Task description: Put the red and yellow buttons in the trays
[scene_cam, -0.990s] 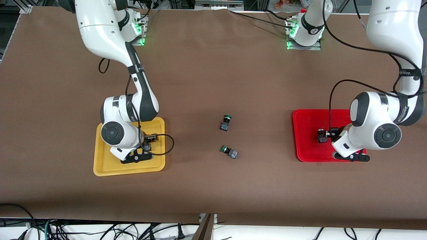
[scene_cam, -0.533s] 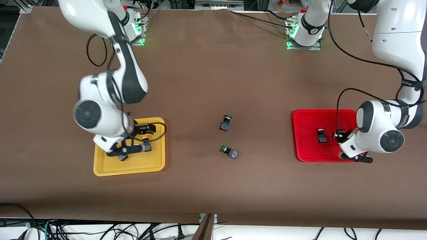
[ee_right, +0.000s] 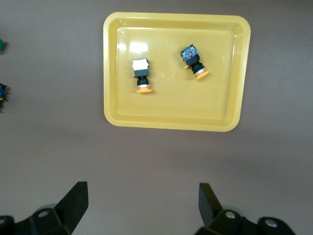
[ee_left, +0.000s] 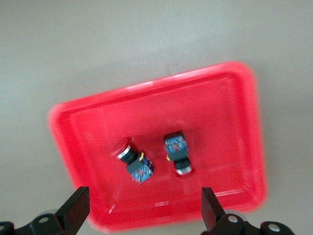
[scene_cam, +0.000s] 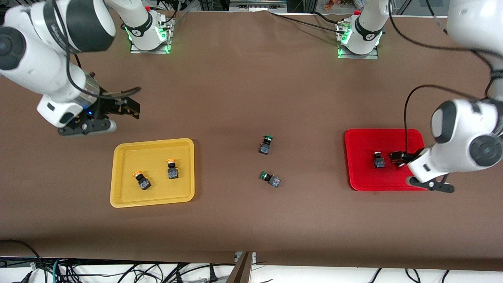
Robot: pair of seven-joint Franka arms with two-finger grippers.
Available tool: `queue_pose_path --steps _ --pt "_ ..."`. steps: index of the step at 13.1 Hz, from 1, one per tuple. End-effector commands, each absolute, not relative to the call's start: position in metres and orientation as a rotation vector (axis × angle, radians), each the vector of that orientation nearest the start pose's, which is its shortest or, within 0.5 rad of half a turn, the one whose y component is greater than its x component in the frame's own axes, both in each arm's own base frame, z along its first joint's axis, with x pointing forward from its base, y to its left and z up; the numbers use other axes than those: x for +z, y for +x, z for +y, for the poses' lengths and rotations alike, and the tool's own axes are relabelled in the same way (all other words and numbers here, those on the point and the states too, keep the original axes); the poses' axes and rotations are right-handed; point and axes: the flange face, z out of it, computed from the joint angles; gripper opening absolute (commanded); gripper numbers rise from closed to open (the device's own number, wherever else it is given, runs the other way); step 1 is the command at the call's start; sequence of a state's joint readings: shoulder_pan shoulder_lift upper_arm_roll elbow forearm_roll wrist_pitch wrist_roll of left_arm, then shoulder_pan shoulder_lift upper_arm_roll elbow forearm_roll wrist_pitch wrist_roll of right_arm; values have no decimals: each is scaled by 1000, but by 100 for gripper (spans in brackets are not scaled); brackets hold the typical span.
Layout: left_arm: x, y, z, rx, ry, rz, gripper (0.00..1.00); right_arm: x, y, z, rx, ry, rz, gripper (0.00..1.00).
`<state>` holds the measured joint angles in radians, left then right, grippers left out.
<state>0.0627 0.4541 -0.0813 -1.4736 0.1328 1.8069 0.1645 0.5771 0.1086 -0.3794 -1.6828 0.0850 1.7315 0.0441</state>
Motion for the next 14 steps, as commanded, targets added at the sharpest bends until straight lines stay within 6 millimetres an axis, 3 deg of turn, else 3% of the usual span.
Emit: queue_pose_path --steps 1,3,5,7,8,9,11,14 --pt "495 673 3 141 -3022 324 100 540 565 121 117 -3133 -231 100" --pt "553 659 7 178 -3025 273 100 552 567 113 103 -3127 -253 100" --pt "581 650 10 166 -3026 242 100 559 567 101 84 -3117 -293 100" --pt "580 643 13 167 -3064 56 100 564 569 91 68 -3115 -269 100" --pt "580 628 5 129 -3135 6 100 565 570 88 68 -3115 -257 100" --pt "588 612 6 -33 -3136 -5 100 565 569 89 81 -3114 -267 100" --pt "582 574 2 -205 -3119 15 100 570 569 88 83 -3114 -268 100" --pt "573 577 2 -116 -3135 9 100 572 568 91 81 -3113 -277 100"
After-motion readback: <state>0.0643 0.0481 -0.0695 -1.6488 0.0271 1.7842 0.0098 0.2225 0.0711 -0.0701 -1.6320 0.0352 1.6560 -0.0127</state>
